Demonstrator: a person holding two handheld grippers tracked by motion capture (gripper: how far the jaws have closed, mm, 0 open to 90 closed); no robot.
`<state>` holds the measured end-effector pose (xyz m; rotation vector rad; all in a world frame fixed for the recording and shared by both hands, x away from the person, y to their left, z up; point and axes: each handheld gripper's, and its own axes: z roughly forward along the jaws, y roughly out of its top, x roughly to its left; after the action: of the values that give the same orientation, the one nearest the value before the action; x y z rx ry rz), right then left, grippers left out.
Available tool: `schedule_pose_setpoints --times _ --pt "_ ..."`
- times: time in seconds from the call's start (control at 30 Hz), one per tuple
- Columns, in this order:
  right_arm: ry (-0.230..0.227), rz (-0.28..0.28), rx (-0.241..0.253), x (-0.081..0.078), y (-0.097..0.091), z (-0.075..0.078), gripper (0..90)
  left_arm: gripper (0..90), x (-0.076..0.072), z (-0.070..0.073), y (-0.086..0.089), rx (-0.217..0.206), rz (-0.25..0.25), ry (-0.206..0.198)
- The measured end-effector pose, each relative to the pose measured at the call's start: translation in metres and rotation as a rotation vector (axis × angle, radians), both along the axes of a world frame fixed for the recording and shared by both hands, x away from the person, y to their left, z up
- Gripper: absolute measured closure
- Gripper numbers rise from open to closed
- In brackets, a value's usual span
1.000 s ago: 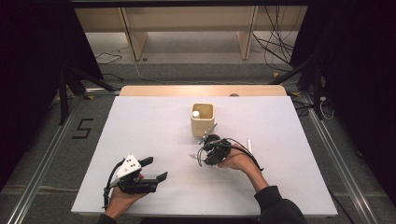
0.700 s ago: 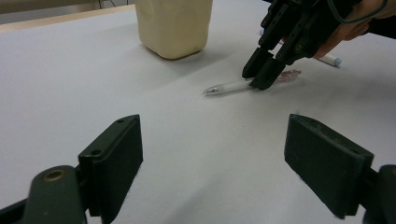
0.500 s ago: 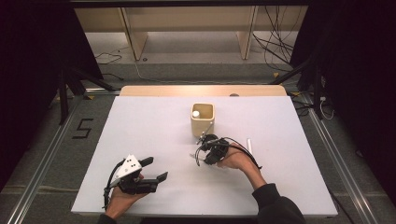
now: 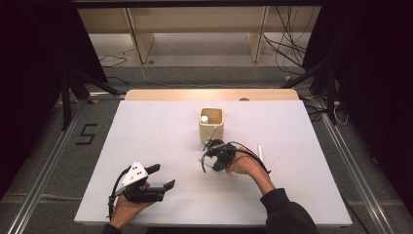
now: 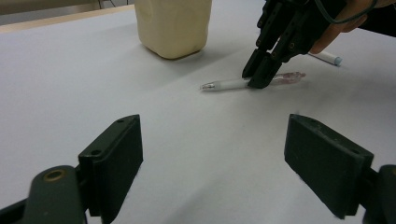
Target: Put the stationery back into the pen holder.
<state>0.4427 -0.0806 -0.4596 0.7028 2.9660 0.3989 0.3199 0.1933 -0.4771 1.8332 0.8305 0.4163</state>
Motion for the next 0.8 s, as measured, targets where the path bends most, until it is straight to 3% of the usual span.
schedule_pose_setpoints --times 0.43,0.8 --pt "-0.003 0.009 0.013 0.000 -0.002 0.001 79.7 19.0 0.000 0.000 0.001 0.003 0.001 -0.002" --pt "-0.034 -0.006 0.141 -0.004 -0.012 0.020 79.7 19.0 0.000 0.000 0.000 0.002 0.003 0.000"
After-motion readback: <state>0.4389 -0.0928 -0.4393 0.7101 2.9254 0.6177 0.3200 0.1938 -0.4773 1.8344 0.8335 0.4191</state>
